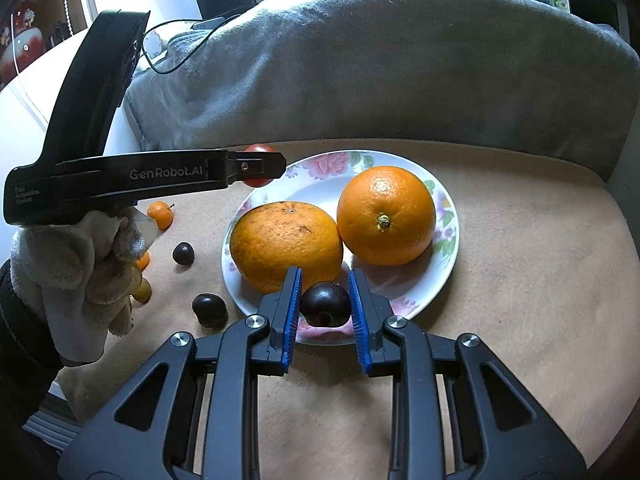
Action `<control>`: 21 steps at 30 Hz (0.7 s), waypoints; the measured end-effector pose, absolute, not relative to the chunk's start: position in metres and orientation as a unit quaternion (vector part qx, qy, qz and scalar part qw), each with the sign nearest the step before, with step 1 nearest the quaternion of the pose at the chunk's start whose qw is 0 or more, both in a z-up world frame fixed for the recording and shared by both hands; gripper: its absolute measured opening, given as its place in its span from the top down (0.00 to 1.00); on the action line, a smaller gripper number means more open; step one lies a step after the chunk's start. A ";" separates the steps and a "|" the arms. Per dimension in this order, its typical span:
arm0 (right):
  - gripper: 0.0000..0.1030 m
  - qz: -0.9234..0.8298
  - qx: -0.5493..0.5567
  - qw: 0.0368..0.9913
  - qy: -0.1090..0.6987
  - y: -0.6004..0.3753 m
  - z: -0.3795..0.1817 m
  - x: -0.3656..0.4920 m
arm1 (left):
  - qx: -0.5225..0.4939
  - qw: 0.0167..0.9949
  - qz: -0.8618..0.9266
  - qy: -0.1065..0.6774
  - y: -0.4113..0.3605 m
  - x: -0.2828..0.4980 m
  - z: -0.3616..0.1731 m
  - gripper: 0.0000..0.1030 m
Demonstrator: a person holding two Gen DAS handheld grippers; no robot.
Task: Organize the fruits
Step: 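Carry the tomato with the left gripper while the right gripper carries the plum to the plate, then open the left gripper over the plate while the right gripper releases the plum there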
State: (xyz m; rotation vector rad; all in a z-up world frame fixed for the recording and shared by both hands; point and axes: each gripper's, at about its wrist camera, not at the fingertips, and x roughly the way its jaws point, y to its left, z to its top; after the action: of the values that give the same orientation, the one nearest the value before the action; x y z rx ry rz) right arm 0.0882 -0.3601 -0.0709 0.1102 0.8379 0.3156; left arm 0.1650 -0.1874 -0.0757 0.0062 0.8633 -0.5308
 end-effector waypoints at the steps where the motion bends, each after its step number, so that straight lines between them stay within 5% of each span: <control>1: 0.76 0.152 0.053 0.900 0.405 -0.360 -0.071 0.088 | 0.003 0.874 -0.254 0.413 -0.188 0.165 -0.076 0.71; 9: 0.75 0.150 0.055 0.901 0.404 -0.360 -0.071 0.090 | 0.007 0.874 -0.260 0.410 -0.192 0.165 -0.073 0.71; 11: 0.64 0.147 0.055 0.902 0.403 -0.361 -0.071 0.089 | 0.007 0.874 -0.262 0.408 -0.193 0.164 -0.072 0.71; 13: 0.36 0.143 0.055 0.906 0.394 -0.362 -0.068 0.087 | 0.009 0.875 -0.263 0.406 -0.195 0.163 -0.071 0.70; 18: 0.33 0.143 0.055 0.909 0.387 -0.362 -0.064 0.087 | 0.009 0.878 -0.265 0.399 -0.196 0.161 -0.066 0.48; 21: 0.18 0.149 0.060 0.909 0.384 -0.362 -0.063 0.084 | 0.013 0.882 -0.264 0.391 -0.198 0.158 -0.062 0.31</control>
State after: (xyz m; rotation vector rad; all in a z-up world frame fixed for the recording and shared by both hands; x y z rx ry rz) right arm 0.0844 -0.3624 -0.0632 0.1247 0.7925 0.3065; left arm 0.1577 -0.1980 -0.0619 0.0263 0.8147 -0.5499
